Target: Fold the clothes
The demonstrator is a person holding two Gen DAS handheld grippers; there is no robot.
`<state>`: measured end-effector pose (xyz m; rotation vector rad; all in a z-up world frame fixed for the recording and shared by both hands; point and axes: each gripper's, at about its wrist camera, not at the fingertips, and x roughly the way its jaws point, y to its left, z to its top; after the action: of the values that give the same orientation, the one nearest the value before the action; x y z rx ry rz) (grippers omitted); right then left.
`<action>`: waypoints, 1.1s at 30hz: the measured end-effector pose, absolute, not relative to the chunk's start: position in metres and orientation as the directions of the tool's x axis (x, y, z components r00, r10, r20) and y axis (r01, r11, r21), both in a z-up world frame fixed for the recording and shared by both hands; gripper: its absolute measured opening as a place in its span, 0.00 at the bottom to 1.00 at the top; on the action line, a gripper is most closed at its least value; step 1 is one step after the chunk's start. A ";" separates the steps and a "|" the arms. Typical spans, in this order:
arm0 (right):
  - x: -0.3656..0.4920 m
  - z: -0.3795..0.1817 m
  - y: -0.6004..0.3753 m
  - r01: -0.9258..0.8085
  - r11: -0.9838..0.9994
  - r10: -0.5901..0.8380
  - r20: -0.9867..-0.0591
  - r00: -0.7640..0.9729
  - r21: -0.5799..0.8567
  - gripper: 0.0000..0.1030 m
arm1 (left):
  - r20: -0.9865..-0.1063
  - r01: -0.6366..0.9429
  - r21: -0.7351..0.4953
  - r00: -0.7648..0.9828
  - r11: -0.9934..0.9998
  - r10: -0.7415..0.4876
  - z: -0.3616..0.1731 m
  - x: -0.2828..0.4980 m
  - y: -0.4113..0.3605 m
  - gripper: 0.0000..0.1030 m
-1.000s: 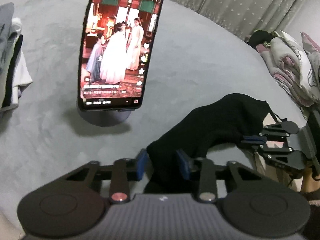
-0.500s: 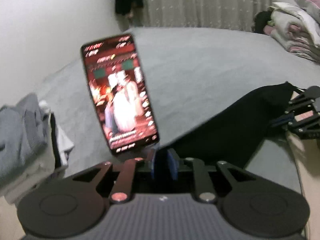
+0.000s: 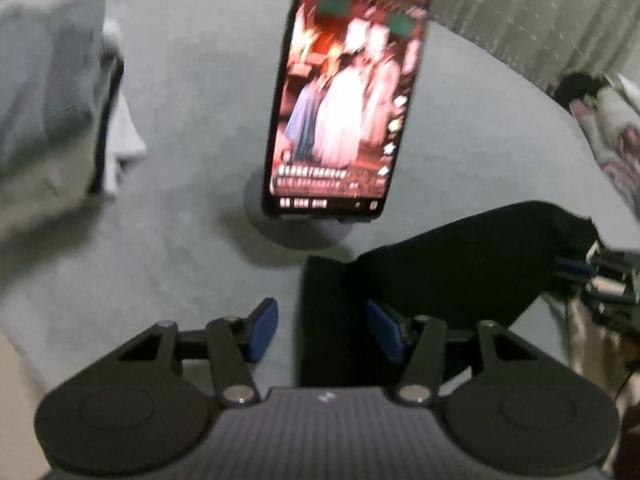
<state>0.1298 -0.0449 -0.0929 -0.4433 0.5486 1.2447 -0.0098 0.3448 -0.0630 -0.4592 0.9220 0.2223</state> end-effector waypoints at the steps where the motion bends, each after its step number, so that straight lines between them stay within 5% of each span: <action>1: 0.129 -0.093 -0.044 -0.964 0.265 0.759 -0.612 0.221 -0.020 0.17 | -0.807 -0.384 -0.284 0.590 0.879 -0.003 -0.065 -0.008 0.345 0.38; 2: 0.129 -0.094 -0.043 -0.965 0.262 0.758 -0.614 0.220 -0.021 0.17 | -0.805 -0.382 -0.275 0.593 0.882 0.005 -0.065 -0.007 0.344 0.17; 4: 0.128 -0.094 -0.043 -0.966 0.256 0.759 -0.614 0.218 -0.026 0.21 | -0.795 -0.378 -0.264 0.606 0.888 0.021 -0.063 -0.007 0.341 0.11; 10: 0.126 -0.086 -0.054 -0.976 0.215 0.803 -0.572 0.166 0.019 0.23 | -0.675 -0.311 -0.189 0.730 0.931 0.107 -0.028 -0.022 0.319 0.10; 15: 0.134 -0.072 -0.063 -0.964 0.236 0.867 -0.474 0.153 0.121 0.32 | -0.556 -0.206 -0.219 0.829 0.954 0.052 0.004 -0.019 0.293 0.10; 22: 0.158 -0.067 -0.078 -0.899 0.376 0.868 -0.425 0.256 0.227 0.35 | -0.465 -0.071 -0.072 0.885 0.995 0.029 0.075 0.036 0.232 0.10; 33: 0.184 -0.074 -0.085 -0.807 0.483 0.843 -0.432 0.321 0.341 0.36 | -0.377 -0.259 0.233 0.864 0.937 0.333 0.145 0.107 0.219 0.10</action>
<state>0.1839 -0.0853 -0.0743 0.0667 0.6097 1.0842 0.1070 0.2194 0.1447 0.1778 0.4262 0.3118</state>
